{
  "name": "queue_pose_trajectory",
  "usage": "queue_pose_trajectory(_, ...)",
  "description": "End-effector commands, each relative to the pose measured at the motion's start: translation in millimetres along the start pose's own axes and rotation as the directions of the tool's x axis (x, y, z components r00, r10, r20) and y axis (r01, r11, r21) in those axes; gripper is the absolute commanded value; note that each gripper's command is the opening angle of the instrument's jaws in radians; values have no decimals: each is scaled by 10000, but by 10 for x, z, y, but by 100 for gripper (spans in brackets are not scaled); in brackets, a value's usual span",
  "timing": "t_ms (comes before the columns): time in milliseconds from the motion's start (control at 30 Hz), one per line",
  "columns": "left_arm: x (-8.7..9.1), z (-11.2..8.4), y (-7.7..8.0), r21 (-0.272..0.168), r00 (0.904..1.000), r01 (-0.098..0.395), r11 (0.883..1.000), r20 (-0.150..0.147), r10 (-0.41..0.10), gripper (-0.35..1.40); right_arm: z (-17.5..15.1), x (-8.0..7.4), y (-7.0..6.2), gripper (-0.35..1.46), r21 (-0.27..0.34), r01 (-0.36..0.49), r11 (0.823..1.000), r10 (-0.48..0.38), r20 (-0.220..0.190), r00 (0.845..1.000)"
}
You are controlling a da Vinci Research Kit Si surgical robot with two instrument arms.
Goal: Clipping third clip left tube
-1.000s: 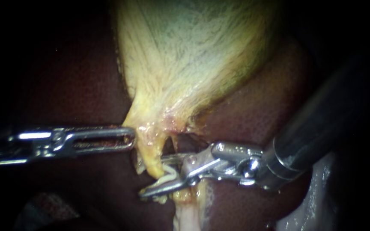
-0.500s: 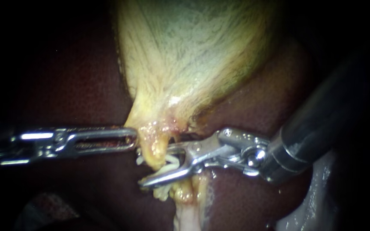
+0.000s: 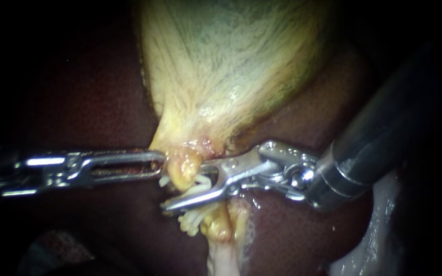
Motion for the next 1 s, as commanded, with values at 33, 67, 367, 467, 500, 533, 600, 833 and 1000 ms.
queue_pose_trajectory(33,0,0,0,-2,10000,4,10000,3,-4,-35,-1,-1,0,42,21,-371,9993,370,25,9993)
queue_pose_trajectory(67,0,0,0,-2,10000,5,10000,3,-5,-35,-2,-1,-1,42,69,-607,9981,607,65,9981)
queue_pose_trajectory(367,0,1,-1,25,10000,5,10000,-11,-5,-35,-3,-1,1,33,188,-2181,9758,2177,211,9758)
queue_pose_trajectory(467,0,1,-1,25,10000,5,10000,-11,-5,-35,-3,-1,2,30,216,-2345,9719,2340,252,9719)
queue_pose_trajectory(500,0,1,-1,25,10000,5,10000,-11,-5,-35,-3,-1,2,29,221,-2344,9719,2338,258,9719)
queue_pose_trajectory(533,0,1,-1,25,10000,5,10000,-11,-5,-35,-3,0,2,27,224,-2343,9719,2337,262,9719)
queue_pose_trajectory(600,0,1,-1,24,10000,5,10000,-10,-5,-35,-3,0,3,23,243,-2344,9718,2337,285,9719)
queue_pose_trajectory(833,-1,1,-1,23,10000,6,10000,-9,-6,-35,-8,1,8,-28,-6,-2339,9723,2339,-24,9723)
queue_pose_trajectory(1000,0,1,-1,23,10000,5,10000,-10,-5,-35,-11,1,12,-35,-327,-2346,9715,2338,-281,9719)
